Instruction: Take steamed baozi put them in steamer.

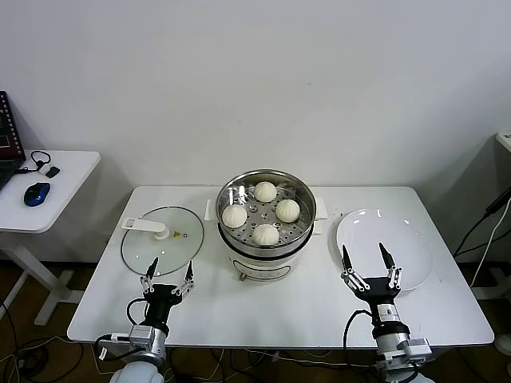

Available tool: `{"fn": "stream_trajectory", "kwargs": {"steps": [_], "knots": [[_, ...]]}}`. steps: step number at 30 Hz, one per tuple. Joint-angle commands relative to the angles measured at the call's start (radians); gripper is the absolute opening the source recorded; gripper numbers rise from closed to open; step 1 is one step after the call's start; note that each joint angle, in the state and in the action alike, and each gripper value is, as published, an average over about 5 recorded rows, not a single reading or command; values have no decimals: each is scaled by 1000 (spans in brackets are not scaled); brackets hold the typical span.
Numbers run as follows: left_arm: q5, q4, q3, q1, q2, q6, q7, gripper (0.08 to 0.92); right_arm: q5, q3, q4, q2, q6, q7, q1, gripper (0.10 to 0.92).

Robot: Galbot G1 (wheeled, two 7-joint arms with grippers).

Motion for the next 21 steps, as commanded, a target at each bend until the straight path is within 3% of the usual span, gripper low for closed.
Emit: {"fn": "stream_trajectory", "kwargs": {"steps": [1, 21], "knots": [[0, -3, 0, 0, 1, 1, 0, 823, -29, 18, 2, 56, 26, -1, -29, 823], [4, -9, 3, 1, -2, 2, 0, 823, -53, -8, 0, 56, 25, 6, -23, 823]]}}
